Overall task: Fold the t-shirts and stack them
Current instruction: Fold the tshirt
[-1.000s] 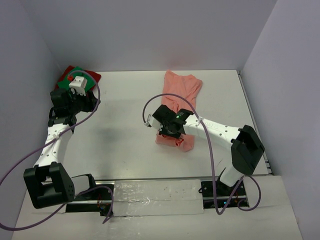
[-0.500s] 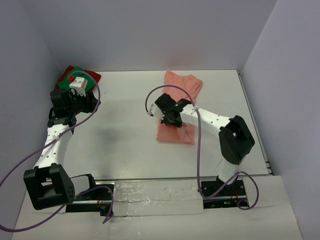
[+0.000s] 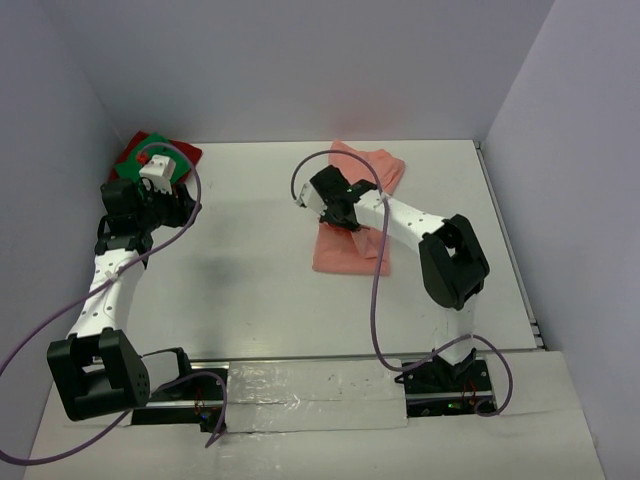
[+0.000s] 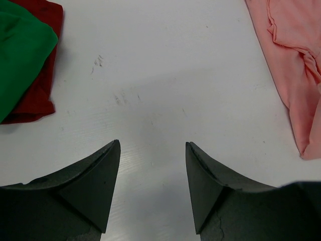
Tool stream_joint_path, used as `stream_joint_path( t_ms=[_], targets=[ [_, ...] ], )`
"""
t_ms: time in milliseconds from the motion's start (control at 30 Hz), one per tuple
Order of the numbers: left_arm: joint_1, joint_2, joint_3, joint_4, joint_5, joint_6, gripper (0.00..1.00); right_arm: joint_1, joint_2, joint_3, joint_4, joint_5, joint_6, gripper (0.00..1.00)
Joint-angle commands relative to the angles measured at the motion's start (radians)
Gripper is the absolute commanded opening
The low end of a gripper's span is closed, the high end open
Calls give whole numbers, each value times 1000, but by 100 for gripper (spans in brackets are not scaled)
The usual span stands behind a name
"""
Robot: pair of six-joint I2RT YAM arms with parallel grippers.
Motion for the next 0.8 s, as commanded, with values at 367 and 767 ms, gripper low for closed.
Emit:
stream_joint_path(
  t_ms=[367, 767],
  targets=[
    [4, -29, 6, 0, 55, 25, 63, -81, 81, 101, 87, 93, 43, 52],
    [4, -29, -5, 7, 71, 21, 64, -32, -89, -76, 326, 158, 98, 70]
  ],
)
